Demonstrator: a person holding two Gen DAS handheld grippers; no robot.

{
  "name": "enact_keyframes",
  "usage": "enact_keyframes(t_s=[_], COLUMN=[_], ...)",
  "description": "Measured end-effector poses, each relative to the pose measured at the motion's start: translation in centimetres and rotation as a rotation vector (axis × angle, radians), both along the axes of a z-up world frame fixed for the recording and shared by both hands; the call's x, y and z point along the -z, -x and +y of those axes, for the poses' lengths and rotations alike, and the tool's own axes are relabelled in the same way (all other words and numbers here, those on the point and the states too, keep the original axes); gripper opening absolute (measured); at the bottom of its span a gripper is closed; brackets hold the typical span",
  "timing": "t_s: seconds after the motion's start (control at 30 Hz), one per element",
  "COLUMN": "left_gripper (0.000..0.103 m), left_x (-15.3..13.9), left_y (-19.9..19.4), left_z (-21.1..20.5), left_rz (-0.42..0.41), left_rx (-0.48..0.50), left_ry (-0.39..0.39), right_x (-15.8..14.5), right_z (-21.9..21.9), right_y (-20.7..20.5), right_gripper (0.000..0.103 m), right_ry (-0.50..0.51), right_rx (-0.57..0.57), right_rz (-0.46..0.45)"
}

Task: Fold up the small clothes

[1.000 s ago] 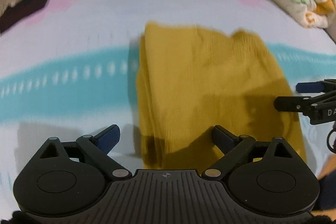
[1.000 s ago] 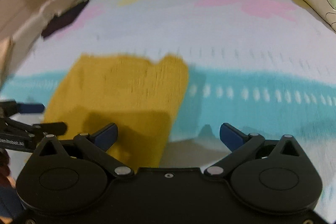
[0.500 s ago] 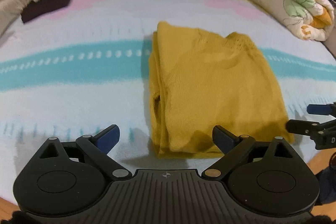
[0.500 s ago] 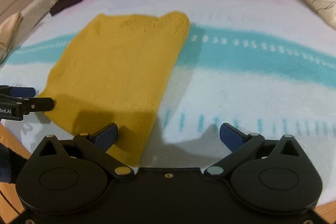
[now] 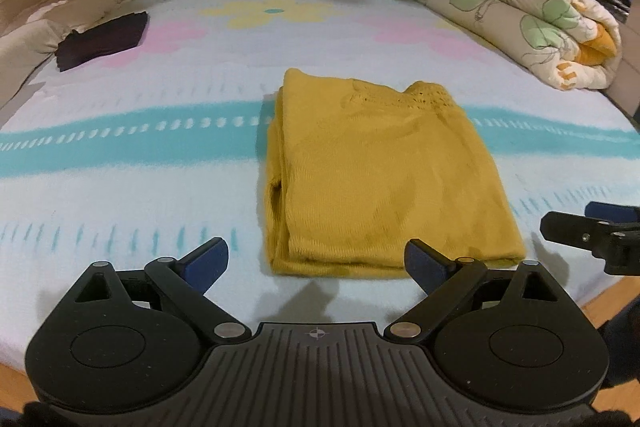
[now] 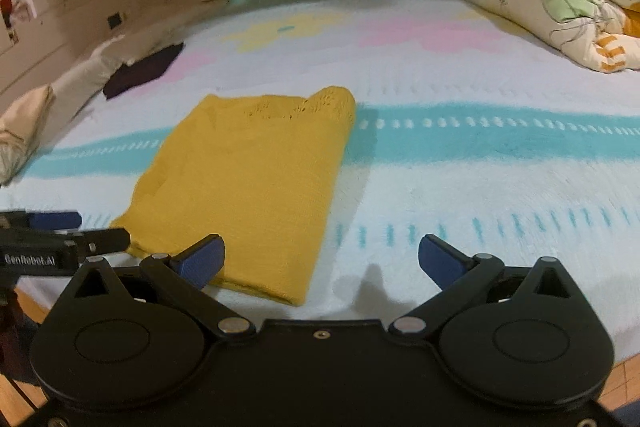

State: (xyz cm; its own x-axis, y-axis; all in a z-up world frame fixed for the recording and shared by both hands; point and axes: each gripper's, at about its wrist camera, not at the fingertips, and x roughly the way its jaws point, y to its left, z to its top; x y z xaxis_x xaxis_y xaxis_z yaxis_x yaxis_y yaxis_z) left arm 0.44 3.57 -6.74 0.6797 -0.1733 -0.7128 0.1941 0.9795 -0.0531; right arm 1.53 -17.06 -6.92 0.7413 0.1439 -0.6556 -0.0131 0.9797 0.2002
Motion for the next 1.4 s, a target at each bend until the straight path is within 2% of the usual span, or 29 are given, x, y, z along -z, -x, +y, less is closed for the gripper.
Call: enact_keyframes(t_s=[0.27, 0.5, 0.73, 0.9, 1.0, 1.07, 1.17, 1.27, 1.4], left_gripper=[0.095, 0.094, 0.094, 0.094, 0.093, 0.089, 0.089, 0.088, 0.087], left_x=[0.0, -0.5, -1.3, -1.1, -0.9, -0.7, -0.4, -0.1, 0.4], left_y=[0.8, 1.0, 1.4, 1.5, 1.5, 1.6, 1.7, 1.6, 1.3], left_z=[-0.4, -0.4, -0.1, -0.5, -0.8, -1.0, -1.3, -1.2, -1.1], left_rz=[-0.013, -0.027, -0.072, -0.056, -0.041, -0.029, -0.011, 0.019, 0.064], left_rx=[-0.069, -0.181, -0.185, -0.19, -0.182, -0.192, -0.215, -0.203, -0.2], left_ry=[-0.041, -0.08, -0.062, -0.083, -0.081, -0.092, -0.123, -0.107, -0.093], right_x=[0.5, -0.1, -0.7, -0.7, -0.7, -0.6, -0.6, -0.7, -0.3], right_z=[0.7, 1.5, 2.0, 2.1, 2.2, 2.3, 2.8, 3.4, 3.3], right_y=[0.4, 0.6, 0.6, 0.3, 0.0, -0.1, 0.0, 0.1, -0.2], right_gripper=[0.103, 0.103, 0.103, 0.103, 0.103, 0.103, 0.102, 0.102, 0.102], right_ry=[0.014, 0.038, 0.095, 0.138, 0.147, 0.162, 0.212, 0.261, 0.218], right_rx=[0.022, 0.02, 0.064, 0.146, 0.158, 0.167, 0.175, 0.164, 0.13], right_rz=[0.006, -0.049, -0.086, -0.047, -0.023, -0.007, 0.003, -0.007, 0.031])
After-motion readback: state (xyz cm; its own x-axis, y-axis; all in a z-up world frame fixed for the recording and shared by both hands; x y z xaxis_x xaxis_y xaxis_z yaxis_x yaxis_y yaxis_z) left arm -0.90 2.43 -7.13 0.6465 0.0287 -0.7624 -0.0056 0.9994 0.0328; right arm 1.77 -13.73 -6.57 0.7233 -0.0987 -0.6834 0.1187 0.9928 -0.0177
